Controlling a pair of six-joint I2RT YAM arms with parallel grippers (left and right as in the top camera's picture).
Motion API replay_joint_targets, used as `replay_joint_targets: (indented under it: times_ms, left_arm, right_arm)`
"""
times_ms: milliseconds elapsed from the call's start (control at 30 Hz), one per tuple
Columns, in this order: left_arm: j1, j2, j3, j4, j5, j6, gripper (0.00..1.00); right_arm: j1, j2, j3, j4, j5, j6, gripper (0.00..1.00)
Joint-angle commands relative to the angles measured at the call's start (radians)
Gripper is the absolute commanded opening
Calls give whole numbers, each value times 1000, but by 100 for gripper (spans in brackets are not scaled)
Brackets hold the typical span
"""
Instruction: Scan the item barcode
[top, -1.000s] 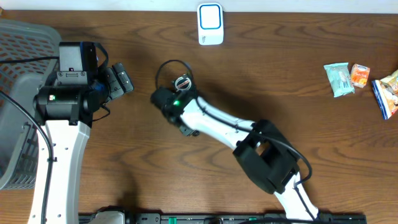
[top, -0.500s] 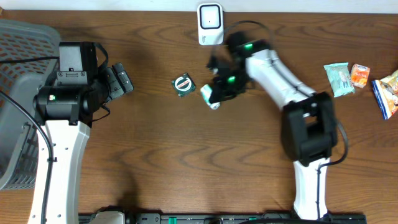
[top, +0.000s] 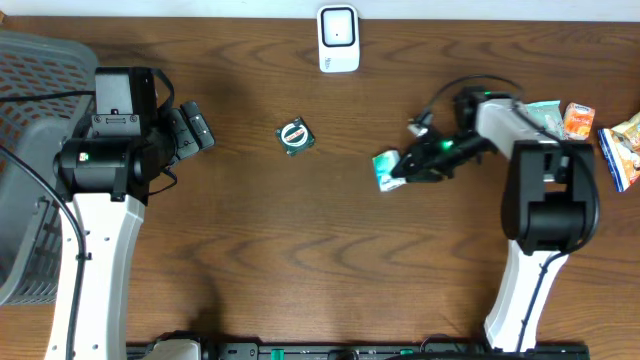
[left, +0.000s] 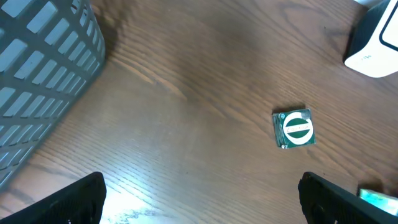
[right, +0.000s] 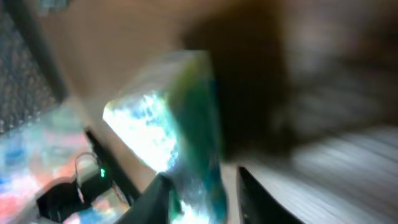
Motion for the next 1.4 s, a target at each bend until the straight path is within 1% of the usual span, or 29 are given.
replay_joint_targets:
  times_ms: [0,33,67,200,300,467,667,767,833,900,933,967,1000,1100,1167,1233,1367]
  left_arm:
    - [5,1,0,0,-17,6,98]
    - [5,1,0,1,-17,6,98]
    - [5,1,0,0,-17,6,98]
    - [5,1,0,0,-17,6,98]
    - [5,1,0,0,-17,6,98]
    - [5,1,0,0,-17,6,98]
    - [5,1,0,0,-17,6,98]
    - [5,1,0,0,-17,6,98]
    - [5,1,0,0,-17,6,98]
    - [5,1,0,0,-17,6,98]
    - [5,1,0,0,-17,6,98]
    - [5,1,0,0,-17,6,98]
    - [5,1,0,0,-17,6,98]
    - [5,1,0,0,-17,6,98]
    - [5,1,0,0,-17,6,98]
    - [5,1,0,0,-17,6,98]
    - [5,1,0,0,-17,6,98]
  right_arm:
    - [-51,-5,68,-56,132,47,38]
    - [-63,-5,97,-87,149,47,43]
    - [-68,-5,116,-110,163,47,44]
    - [-66,-5,185,-189,175,-5,45]
    - [-39,-5,192,-202,175,-19,50]
    - [32,-5,186,-171,201,-29,50]
    - [96,-5,166,-96,360,121,49]
    - [121,-5,150,-75,370,129,49]
    - [134,-5,131,-51,370,129,43]
    - [143,-5,109,-26,370,130,30]
    - [145,-5,101,-16,370,135,23]
    - [148,-5,88,-5,370,145,9]
    - [150,-5,81,-1,369,151,1]
    - [151,-5,75,-1,322,151,1]
    - [150,-8,77,-6,237,130,1]
    - [145,-12,83,-13,95,50,1]
    - [120,-21,111,-62,-286,-190,1]
